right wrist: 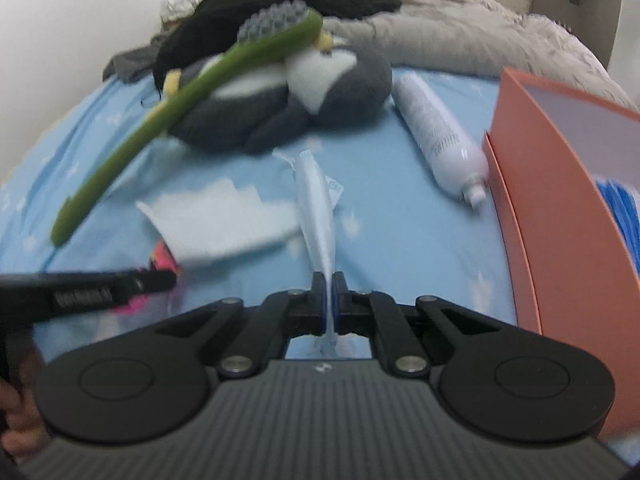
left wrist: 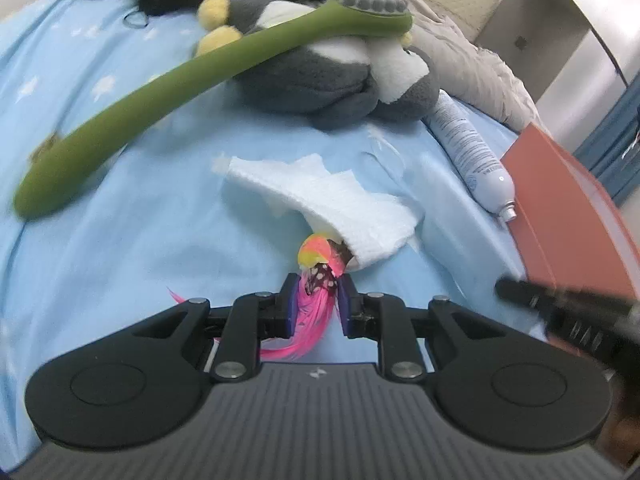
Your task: Organize soft objects
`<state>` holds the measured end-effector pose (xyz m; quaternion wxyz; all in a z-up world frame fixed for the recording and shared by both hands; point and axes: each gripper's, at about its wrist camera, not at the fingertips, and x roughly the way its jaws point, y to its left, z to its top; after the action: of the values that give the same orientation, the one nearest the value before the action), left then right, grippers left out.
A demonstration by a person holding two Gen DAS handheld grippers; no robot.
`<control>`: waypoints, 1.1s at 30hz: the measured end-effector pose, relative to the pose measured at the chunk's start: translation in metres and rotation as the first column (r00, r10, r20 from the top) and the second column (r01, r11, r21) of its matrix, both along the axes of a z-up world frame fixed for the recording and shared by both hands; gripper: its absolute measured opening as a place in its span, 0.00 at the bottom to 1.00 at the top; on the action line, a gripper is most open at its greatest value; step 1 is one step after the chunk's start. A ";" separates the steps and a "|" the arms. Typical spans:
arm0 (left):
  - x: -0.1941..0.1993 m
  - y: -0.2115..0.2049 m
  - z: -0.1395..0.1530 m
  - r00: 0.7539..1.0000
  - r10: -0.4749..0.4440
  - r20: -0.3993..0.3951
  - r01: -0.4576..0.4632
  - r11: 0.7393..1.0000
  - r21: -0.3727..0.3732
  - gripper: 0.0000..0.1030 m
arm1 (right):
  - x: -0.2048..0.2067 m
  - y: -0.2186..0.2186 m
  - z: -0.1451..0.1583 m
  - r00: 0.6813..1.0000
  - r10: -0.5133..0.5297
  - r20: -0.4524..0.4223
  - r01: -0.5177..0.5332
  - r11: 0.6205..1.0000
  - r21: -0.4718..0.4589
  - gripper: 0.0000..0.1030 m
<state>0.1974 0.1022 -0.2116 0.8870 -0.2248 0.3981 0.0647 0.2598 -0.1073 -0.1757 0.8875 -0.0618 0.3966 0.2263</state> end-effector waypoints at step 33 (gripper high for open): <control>-0.061 0.013 0.001 1.000 0.008 0.015 -0.007 0.998 -0.065 0.23 | -0.019 0.017 -0.009 0.998 -0.023 -0.053 0.025 0.999 0.025 0.42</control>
<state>0.1364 0.1149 -0.2102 0.8820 -0.2557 0.3921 0.0533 0.2411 -0.0900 -0.1847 0.8800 -0.0395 0.4178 0.2224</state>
